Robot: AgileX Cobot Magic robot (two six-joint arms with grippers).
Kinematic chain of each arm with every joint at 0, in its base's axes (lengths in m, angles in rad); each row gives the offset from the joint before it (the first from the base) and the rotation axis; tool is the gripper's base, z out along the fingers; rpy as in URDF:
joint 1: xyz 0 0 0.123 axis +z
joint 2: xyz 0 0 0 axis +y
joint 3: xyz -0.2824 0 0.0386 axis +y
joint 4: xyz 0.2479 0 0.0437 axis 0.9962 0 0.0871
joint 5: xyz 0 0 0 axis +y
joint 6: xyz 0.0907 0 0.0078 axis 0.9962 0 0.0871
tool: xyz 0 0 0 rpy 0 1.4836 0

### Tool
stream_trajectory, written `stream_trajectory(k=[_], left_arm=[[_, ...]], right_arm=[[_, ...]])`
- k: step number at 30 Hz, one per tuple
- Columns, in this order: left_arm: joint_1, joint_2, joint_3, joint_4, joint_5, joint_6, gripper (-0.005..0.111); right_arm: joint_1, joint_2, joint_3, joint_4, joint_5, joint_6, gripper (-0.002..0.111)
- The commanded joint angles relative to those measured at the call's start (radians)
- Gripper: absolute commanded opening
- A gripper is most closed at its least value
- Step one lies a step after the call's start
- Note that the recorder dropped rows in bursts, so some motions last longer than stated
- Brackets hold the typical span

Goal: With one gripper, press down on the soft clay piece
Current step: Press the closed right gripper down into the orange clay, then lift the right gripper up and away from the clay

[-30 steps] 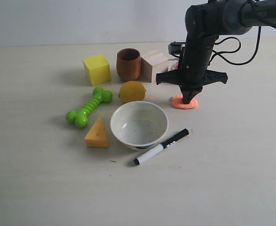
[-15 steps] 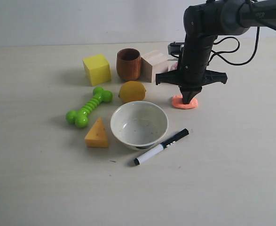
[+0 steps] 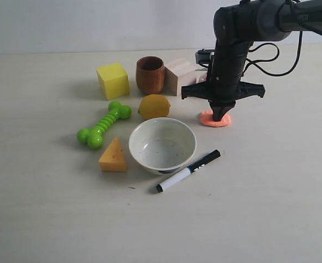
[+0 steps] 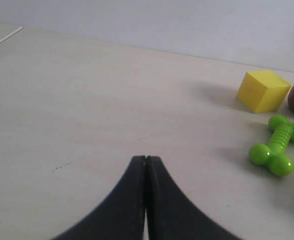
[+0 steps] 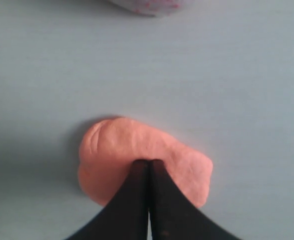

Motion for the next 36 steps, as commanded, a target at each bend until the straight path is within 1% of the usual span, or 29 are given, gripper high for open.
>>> stream_trajectory(k=[1, 32, 36], left_arm=[[-0.001, -0.005, -0.003, -0.006, -0.010, -0.006, 0.000], [-0.001, -0.005, -0.003, -0.006, -0.010, -0.006, 0.000], [-0.001, -0.005, -0.003, -0.006, -0.010, -0.006, 0.000]], right_arm=[[0.012, 0.007, 0.027, 0.056, -0.031, -0.008, 0.000], [0.012, -0.063, 0.027, 0.063, -0.057, -0.053, 0.000], [0.012, -0.072, 0.027, 0.068, -0.057, -0.074, 0.008]])
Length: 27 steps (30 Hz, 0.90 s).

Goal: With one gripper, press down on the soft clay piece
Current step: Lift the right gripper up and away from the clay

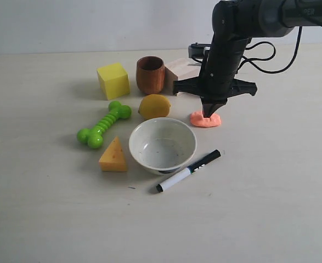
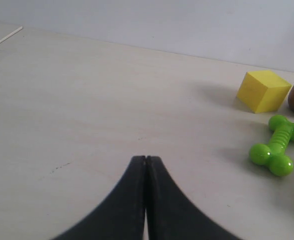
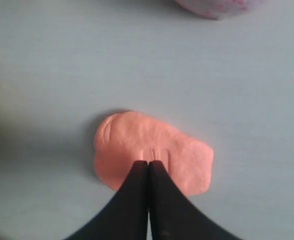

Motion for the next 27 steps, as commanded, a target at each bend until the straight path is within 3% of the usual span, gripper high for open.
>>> stream_trajectory(k=[1, 12, 15, 22, 27], left_arm=[[-0.001, -0.005, -0.003, -0.006, -0.010, -0.006, 0.000], [-0.001, -0.005, -0.003, -0.006, -0.010, -0.006, 0.000], [-0.001, -0.005, -0.003, -0.006, -0.010, -0.006, 0.000], [-0.001, -0.005, -0.003, -0.006, -0.010, -0.006, 0.000], [-0.001, -0.005, -0.003, -0.006, -0.010, -0.006, 0.000]], right_arm=[[0.001, -0.024, 0.002, 0.012, -0.001, -0.028, 0.010], [0.001, -0.253, 0.027, 0.014, -0.030, -0.142, 0.001], [0.003, -0.414, 0.132, 0.053, -0.154, -0.176, 0.001], [0.044, -0.817, 0.564, 0.067, -0.499, -0.188, 0.001], [0.044, -0.997, 0.722, 0.067, -0.560, -0.186, 0.001]])
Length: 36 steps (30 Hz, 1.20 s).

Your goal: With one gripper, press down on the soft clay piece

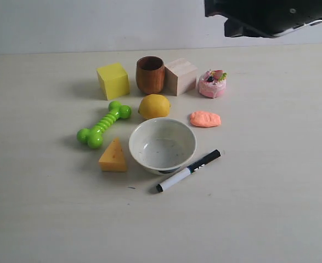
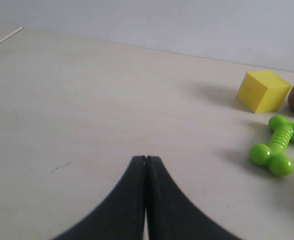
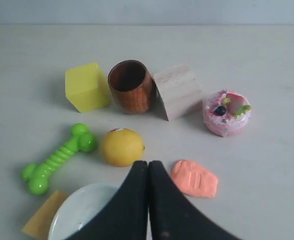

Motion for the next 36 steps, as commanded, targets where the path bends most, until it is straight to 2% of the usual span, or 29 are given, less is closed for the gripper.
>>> stream_trajectory(k=[1, 4, 13, 19, 21, 27, 30, 31, 36], left_arm=[[-0.001, -0.005, -0.003, -0.006, -0.010, -0.006, 0.000], [-0.001, -0.005, -0.003, -0.006, -0.010, -0.006, 0.000], [-0.001, -0.005, -0.003, -0.006, -0.010, -0.006, 0.000], [-0.001, -0.005, -0.003, -0.006, -0.010, -0.006, 0.000], [-0.001, -0.005, -0.003, -0.006, -0.010, -0.006, 0.000], [-0.001, -0.005, -0.003, -0.006, -0.010, -0.006, 0.000], [-0.001, -0.005, -0.003, -0.006, -0.010, -0.006, 0.000], [-0.001, -0.005, -0.003, -0.006, -0.010, -0.006, 0.000], [-0.001, -0.005, -0.003, -0.006, -0.010, -0.006, 0.000]], right_arm=[[0.001, -0.161, 0.106, 0.003, -0.008, 0.000, 0.001], [0.001, -0.232, 0.104, -0.065, 0.029, -0.002, 0.001], [0.001, -0.406, 0.104, -0.067, 0.019, -0.037, 0.001], [-0.010, -0.515, 0.104, -0.187, 0.051, -0.044, 0.001], [-0.051, -0.554, 0.104, -0.189, 0.065, -0.044, 0.001], [-0.277, -0.680, 0.201, -0.189, 0.062, -0.044, 0.001], [-0.367, -0.780, 0.302, -0.189, 0.054, -0.044, 0.001], [-0.418, -0.854, 0.388, -0.189, 0.024, -0.044, 0.001], [-0.479, -1.050, 0.606, -0.216, -0.055, -0.044, 0.001]])
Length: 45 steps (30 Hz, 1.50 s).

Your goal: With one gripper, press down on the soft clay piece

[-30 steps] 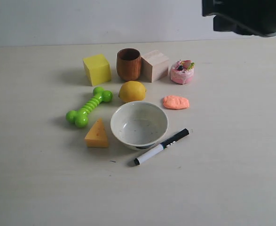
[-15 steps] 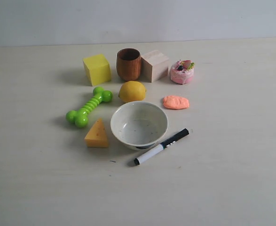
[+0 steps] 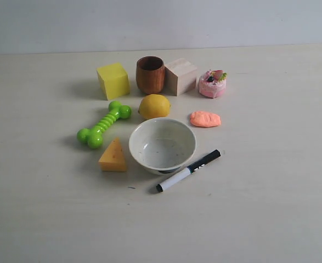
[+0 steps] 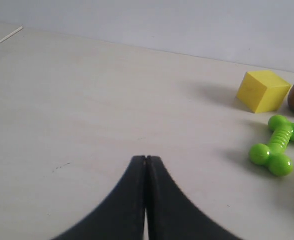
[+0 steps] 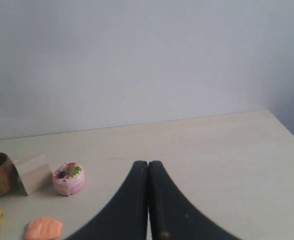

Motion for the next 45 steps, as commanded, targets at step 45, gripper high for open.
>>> stream_trajectory(k=[45], left_arm=[[-0.001, -0.005, -0.003, -0.006, -0.010, -0.006, 0.000]], right_arm=[[-0.181, -0.472, 0.604, 0.209, -0.122, -0.231, 0.001]])
